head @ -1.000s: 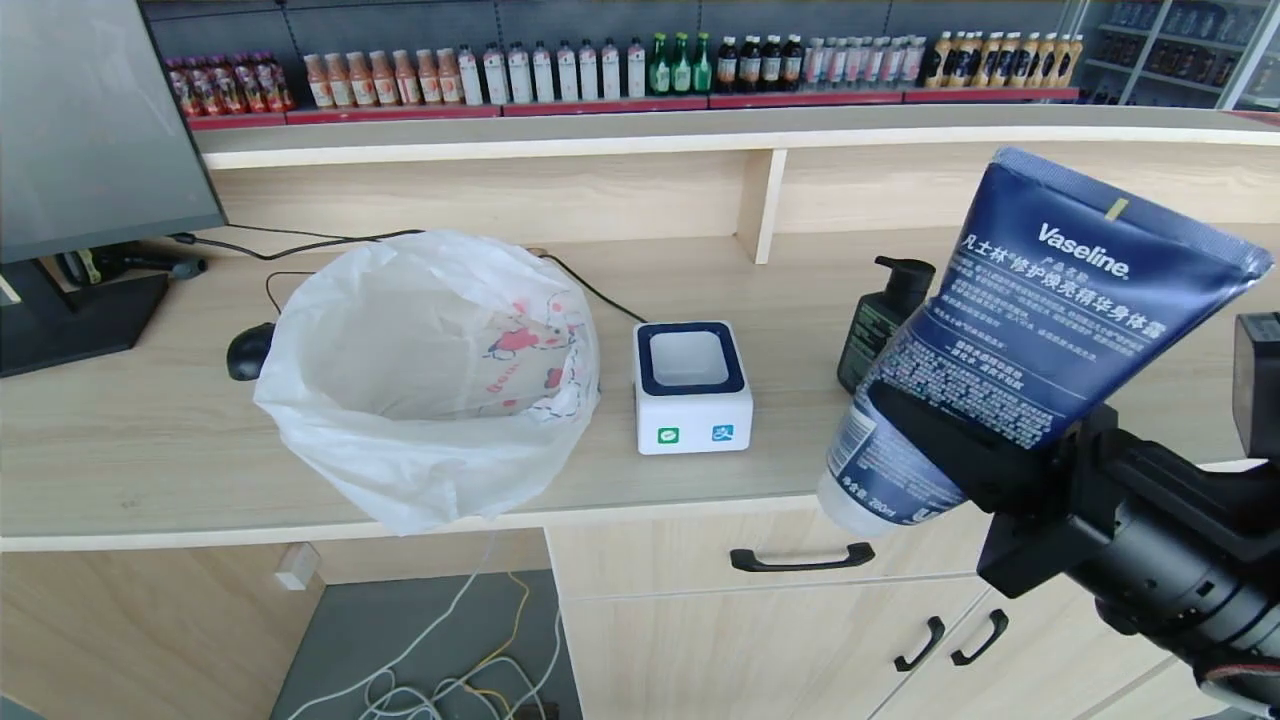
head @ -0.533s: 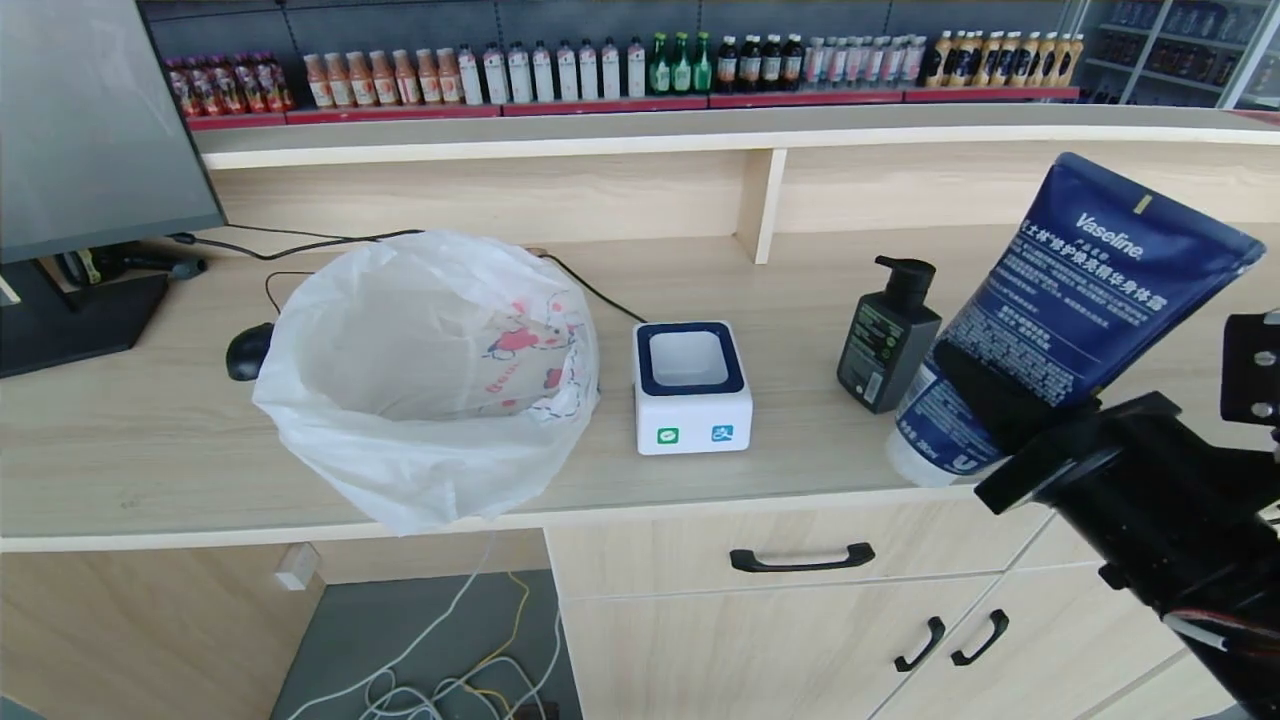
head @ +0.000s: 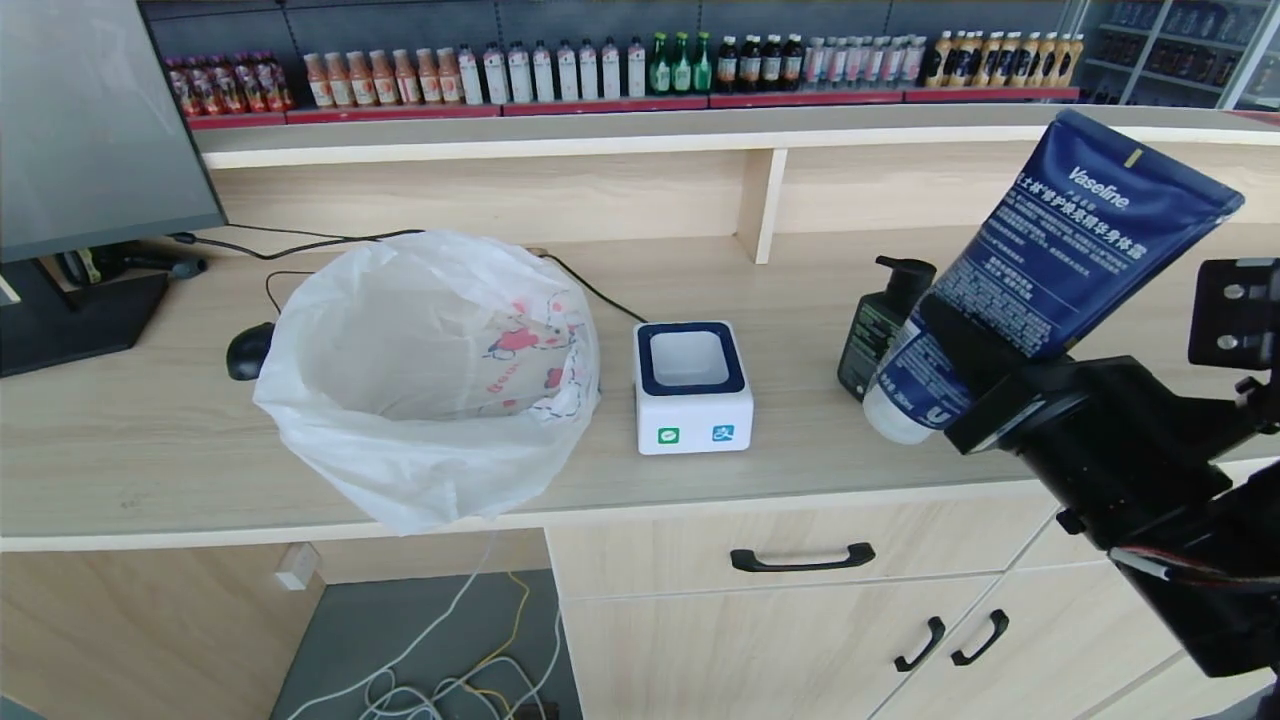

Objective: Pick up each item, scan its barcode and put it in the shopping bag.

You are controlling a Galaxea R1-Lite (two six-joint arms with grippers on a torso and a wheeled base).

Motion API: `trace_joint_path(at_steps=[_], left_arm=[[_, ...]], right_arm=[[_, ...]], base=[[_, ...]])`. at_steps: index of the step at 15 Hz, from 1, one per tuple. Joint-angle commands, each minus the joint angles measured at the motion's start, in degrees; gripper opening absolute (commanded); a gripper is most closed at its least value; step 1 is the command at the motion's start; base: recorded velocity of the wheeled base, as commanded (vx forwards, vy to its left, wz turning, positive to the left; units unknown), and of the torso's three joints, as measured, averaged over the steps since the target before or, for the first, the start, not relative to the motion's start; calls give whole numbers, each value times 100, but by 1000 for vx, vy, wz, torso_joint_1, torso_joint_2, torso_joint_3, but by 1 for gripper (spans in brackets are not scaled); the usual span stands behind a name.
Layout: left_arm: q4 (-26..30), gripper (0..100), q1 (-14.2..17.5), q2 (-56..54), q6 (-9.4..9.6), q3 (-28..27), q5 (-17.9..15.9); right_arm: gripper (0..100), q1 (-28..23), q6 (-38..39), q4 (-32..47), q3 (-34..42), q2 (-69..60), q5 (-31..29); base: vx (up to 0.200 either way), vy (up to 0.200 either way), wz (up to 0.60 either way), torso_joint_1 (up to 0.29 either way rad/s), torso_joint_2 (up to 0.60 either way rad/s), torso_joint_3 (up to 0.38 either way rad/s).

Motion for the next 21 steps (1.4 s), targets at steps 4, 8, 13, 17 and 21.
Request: trace_joint_path(at_steps=[4,8,13,17,21], left_arm=[[0,100,-1,-2,-2,1,0],[0,100,7,-2,-2,1,0],[0,100,7,-2,-2,1,0],[0,100,7,-2,7,1,0],[0,100,7,-2,7,1,0]], right_arm=[[0,-15,-5,-8,-338,177,1],[0,-23,-58,-8,-312,177,1],[0,-129,-234,-8,-382,177,10],[0,-111,-603,-8,-426,432,432],[0,-182,-656,-8,-558,564,581]], base=[[0,0,0,0,0,0],[0,0,0,0,0,0],[0,0,0,0,0,0],[0,50,0,1,1,2],[0,200,0,1,0,2]])
